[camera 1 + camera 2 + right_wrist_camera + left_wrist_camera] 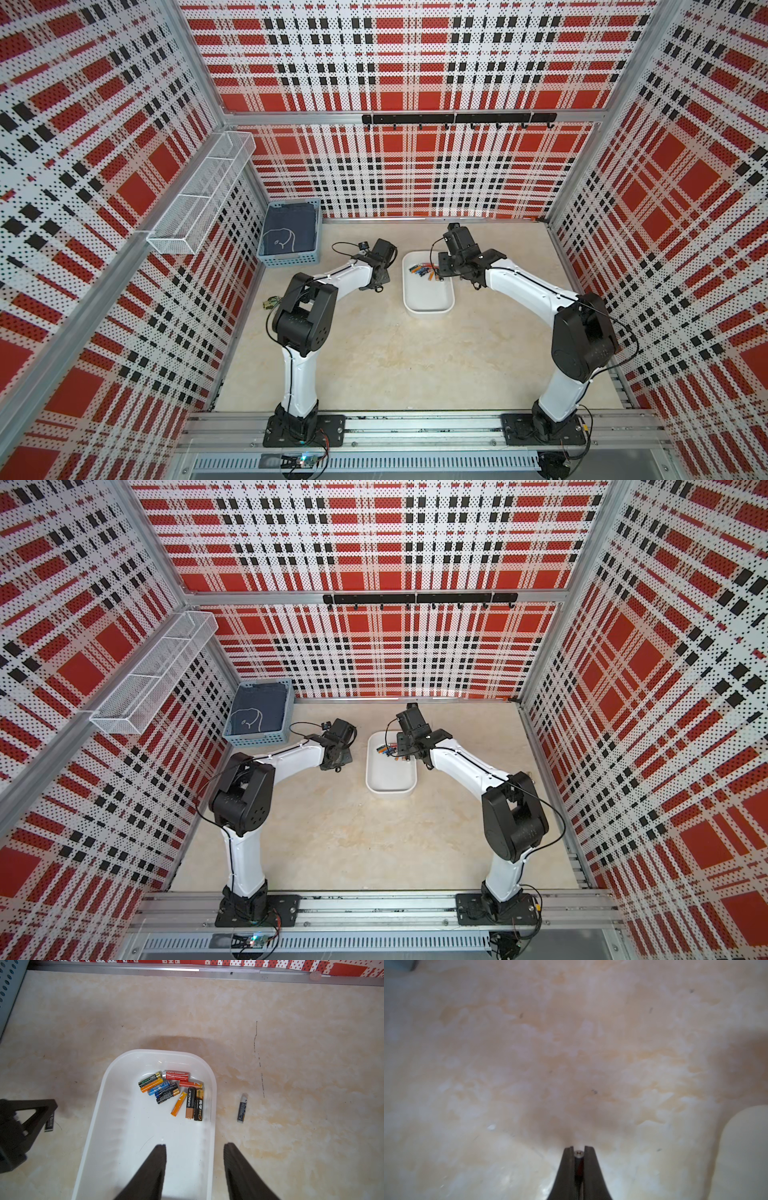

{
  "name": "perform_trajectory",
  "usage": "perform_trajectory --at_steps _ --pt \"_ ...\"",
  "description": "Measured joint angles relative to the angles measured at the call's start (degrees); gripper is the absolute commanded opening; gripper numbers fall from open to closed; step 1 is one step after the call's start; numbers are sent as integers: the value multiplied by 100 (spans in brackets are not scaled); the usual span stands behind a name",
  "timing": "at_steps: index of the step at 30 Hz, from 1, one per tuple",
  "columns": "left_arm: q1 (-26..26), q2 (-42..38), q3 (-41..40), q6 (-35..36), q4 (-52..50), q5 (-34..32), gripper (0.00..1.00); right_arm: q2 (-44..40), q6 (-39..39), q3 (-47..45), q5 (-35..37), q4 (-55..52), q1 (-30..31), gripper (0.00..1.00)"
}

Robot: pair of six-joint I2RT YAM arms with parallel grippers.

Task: Take the batteries out of the storage box
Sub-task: Move the battery to the center of the board.

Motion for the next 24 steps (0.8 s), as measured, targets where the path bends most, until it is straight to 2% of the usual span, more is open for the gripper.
perform_trajectory --at_steps 5,12,13,14,18,24 --pt "-81 682 828 293 -96 17 0 -197 4 -92 52 -13 0 53" --pt "-70 1119 1287 706 -227 81 0 -402 9 -240 160 -17 0 53" --pt "-70 1137 1318 737 -238 81 2 -402 11 -240 160 -20 0 53" --pt "-61 1150 1344 769 -251 83 11 -402 13 -240 160 -24 0 53" --pt "-55 1165 1351 859 -271 96 30 -393 26 -216 44 -66 0 53" --pt "-55 1143 1351 933 -317 83 35 46 52 424 -350 -409 0 50"
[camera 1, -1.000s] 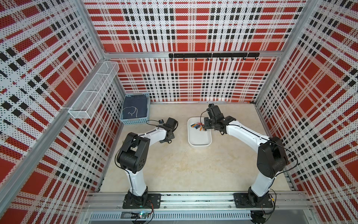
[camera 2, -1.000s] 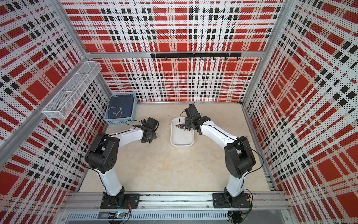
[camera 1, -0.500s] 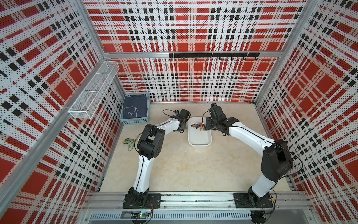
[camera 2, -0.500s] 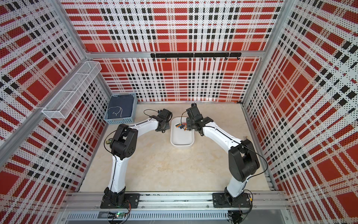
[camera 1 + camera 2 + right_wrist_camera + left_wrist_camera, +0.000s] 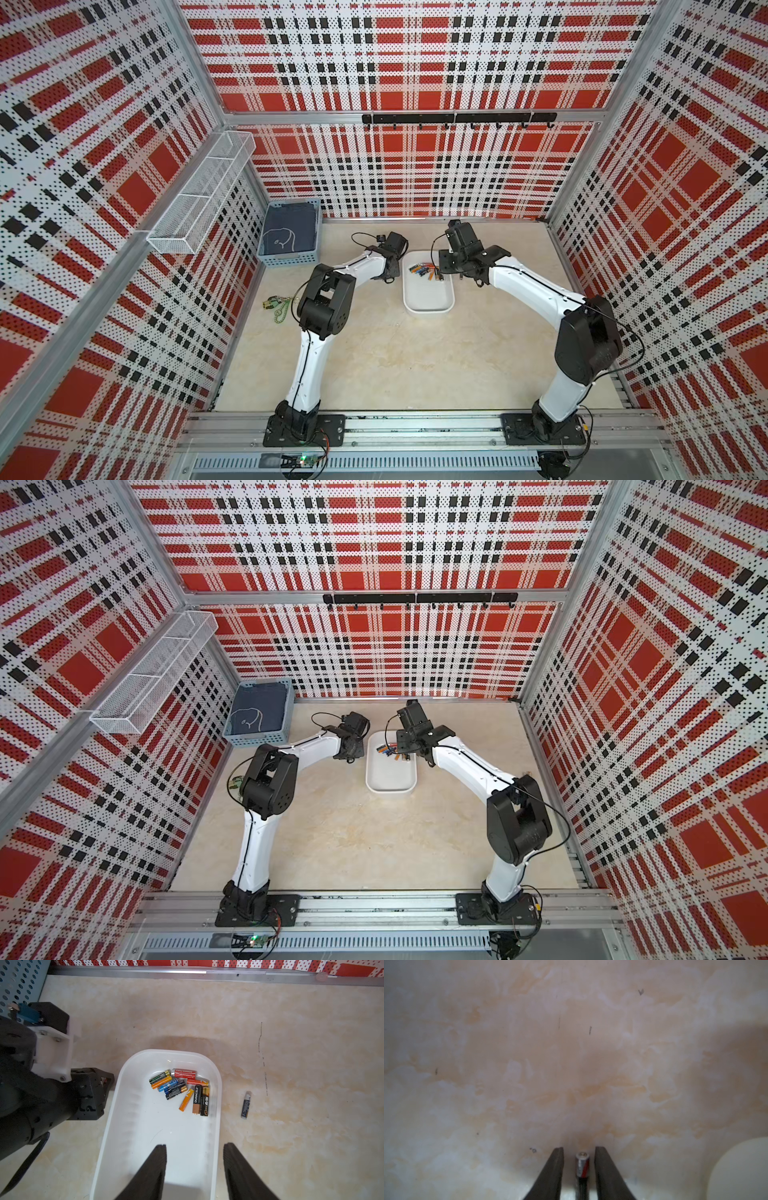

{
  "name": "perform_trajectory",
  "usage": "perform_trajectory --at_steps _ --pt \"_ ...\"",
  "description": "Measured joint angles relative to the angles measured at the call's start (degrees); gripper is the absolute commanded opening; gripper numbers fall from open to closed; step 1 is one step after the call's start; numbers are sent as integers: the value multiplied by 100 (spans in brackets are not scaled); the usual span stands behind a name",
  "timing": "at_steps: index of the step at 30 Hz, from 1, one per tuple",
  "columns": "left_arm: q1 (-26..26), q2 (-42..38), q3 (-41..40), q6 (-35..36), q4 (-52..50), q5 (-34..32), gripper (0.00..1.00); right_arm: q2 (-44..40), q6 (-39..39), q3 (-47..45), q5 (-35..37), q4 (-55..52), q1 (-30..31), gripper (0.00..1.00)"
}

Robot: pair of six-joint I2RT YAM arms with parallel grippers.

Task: Take the batteries out of the storage box
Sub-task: Move the battery to the center of the board.

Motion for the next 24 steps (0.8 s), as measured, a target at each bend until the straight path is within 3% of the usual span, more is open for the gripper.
perform_trajectory --at_steps 6,11,19,24 --pt "-68 -295 0 35 -212 -26 43 822 127 693 -203 -387 0 46" --pt "-184 -1314 -278 0 -216 -273 43 1705 273 1379 -267 -739 17 45" --pt "-463 -3709 -2282 -48 992 -1075 43 2780 422 2533 -170 -1274 37 40" --pt "-549 -4019 -3097 -109 1458 -1248 43 3056 479 2643 -175 -1399 39 38"
